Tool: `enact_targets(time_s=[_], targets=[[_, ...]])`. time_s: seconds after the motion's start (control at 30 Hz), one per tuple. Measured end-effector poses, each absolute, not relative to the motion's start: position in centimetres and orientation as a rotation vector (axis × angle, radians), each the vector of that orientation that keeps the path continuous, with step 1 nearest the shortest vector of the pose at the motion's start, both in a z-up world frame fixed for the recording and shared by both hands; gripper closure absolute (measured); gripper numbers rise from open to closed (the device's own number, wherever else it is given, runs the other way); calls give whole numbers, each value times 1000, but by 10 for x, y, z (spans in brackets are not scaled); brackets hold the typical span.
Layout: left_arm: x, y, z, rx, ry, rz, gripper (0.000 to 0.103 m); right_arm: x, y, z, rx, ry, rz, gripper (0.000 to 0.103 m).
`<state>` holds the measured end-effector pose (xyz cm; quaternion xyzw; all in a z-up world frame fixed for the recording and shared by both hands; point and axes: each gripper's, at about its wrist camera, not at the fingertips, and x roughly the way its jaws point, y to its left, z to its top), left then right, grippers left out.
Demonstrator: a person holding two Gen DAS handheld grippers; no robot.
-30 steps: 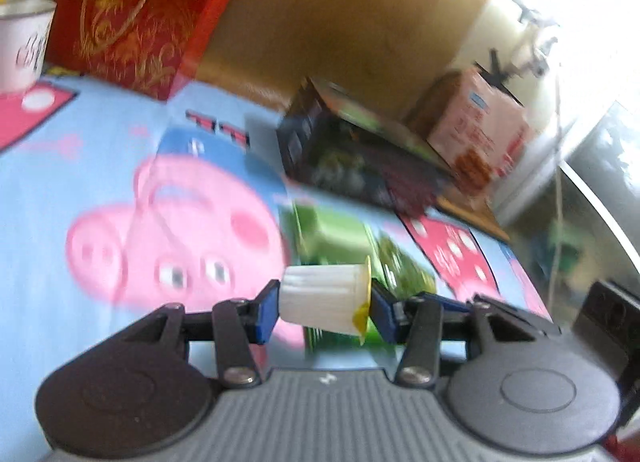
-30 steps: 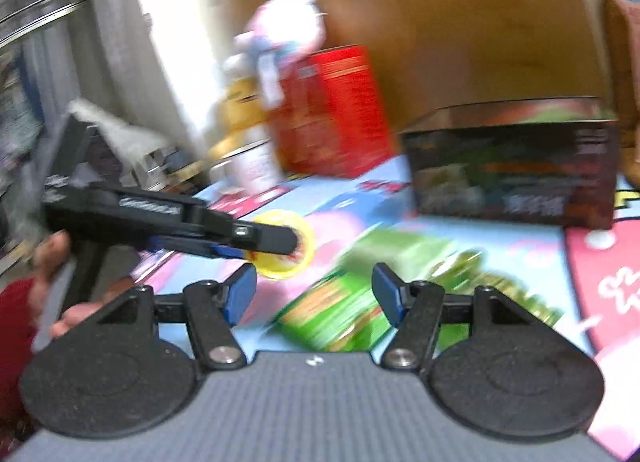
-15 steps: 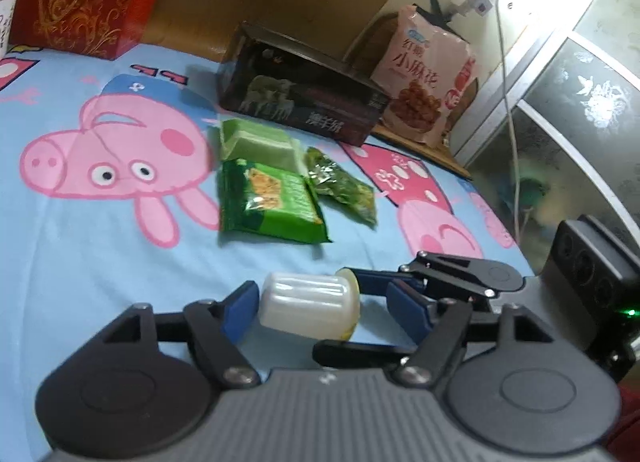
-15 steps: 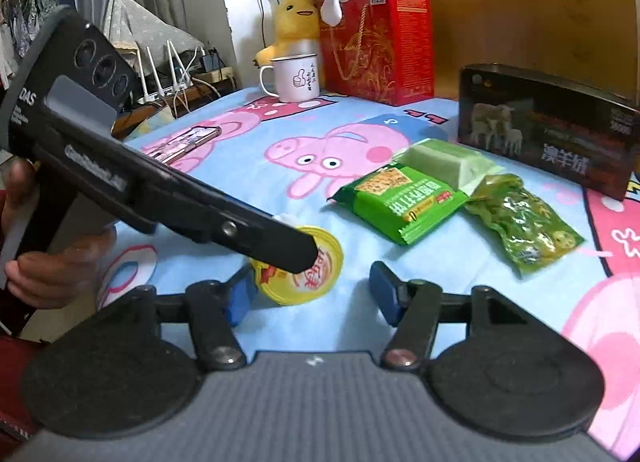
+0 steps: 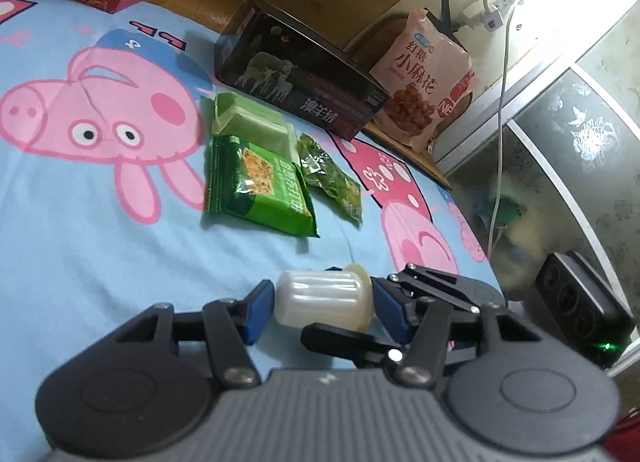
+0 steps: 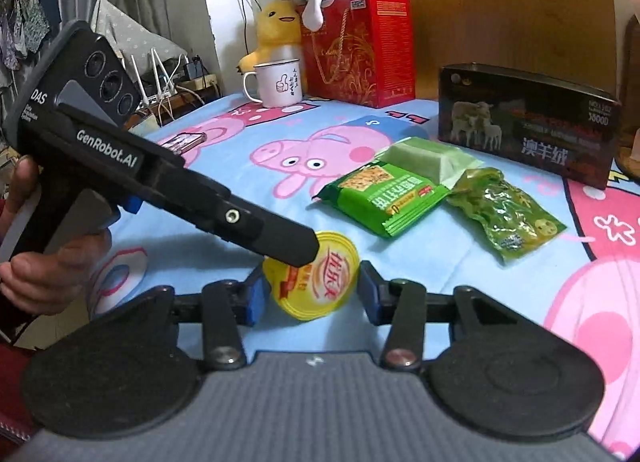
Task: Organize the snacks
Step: 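Carry the white cup over the dark tin and release it inside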
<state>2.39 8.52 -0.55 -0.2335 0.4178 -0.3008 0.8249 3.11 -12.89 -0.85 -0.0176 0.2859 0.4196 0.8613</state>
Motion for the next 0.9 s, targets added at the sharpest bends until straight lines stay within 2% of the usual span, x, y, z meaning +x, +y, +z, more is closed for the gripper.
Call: enact_targets(time_s=[0.3,0.57,0.8,0.9], targets=[[64,54,40,-405,783,-701,48,51,-151,17,8,481,776,55],[151,7,87,-328,694,-686,49,122,-171,45,-9,332,644,55],[227,-29,86,-317,699,-650,50,189,-185,50,-45,295,537,54],[243,-40,77,-313,727,-631,42,211,-186,42,-77,315,450,54]])
